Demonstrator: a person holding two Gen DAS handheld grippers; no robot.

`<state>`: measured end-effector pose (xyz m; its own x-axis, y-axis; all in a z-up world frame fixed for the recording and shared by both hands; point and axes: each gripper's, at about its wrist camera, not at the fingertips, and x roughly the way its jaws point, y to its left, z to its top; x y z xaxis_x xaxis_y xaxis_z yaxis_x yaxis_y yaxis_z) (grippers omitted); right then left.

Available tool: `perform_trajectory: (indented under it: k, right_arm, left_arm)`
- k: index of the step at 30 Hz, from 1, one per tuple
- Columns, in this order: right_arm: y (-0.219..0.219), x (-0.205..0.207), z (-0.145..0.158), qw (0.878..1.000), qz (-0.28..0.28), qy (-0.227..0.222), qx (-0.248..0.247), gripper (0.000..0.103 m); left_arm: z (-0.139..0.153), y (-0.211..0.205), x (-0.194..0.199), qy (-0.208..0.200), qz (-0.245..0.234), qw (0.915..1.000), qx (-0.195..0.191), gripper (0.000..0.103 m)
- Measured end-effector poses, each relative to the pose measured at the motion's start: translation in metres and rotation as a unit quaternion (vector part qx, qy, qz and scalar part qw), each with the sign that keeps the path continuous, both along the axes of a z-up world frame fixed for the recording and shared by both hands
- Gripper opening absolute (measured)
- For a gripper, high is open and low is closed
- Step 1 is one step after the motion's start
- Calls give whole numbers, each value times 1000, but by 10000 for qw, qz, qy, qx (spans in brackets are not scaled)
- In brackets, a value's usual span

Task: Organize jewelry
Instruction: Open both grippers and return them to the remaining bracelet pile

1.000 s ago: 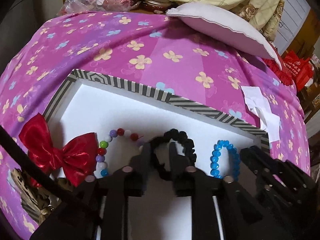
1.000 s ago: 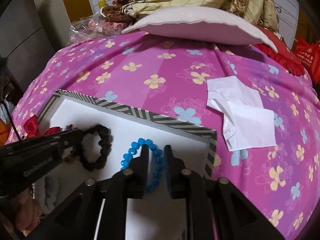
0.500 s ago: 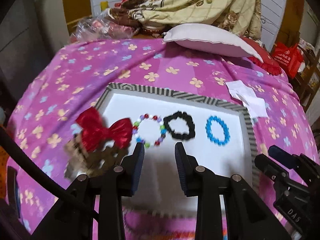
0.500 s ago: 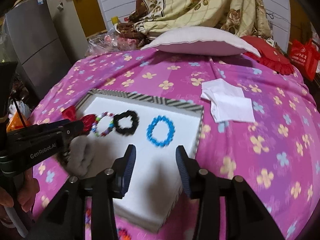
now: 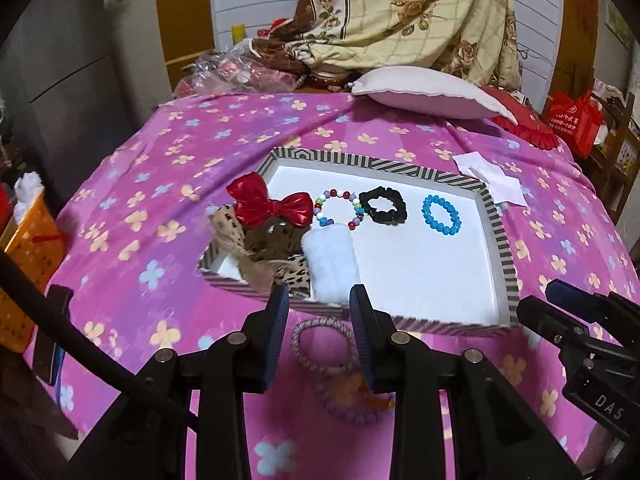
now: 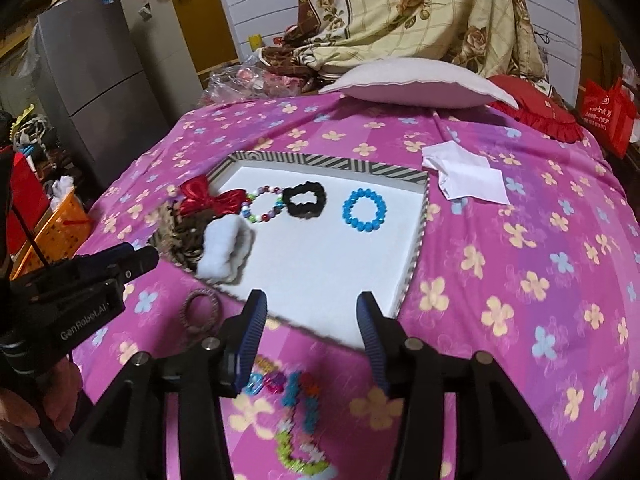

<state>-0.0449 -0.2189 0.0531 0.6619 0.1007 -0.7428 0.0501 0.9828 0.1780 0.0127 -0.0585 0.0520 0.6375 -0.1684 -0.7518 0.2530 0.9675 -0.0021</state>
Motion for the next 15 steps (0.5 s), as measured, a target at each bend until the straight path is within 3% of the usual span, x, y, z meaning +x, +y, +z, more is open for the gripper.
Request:
perform_trajectory:
  k: [15]
  right_arm:
    - [21, -34, 16, 9998, 88, -130, -97, 56]
  left_arm:
    - [12, 12, -34, -169, 27, 9998, -55, 52]
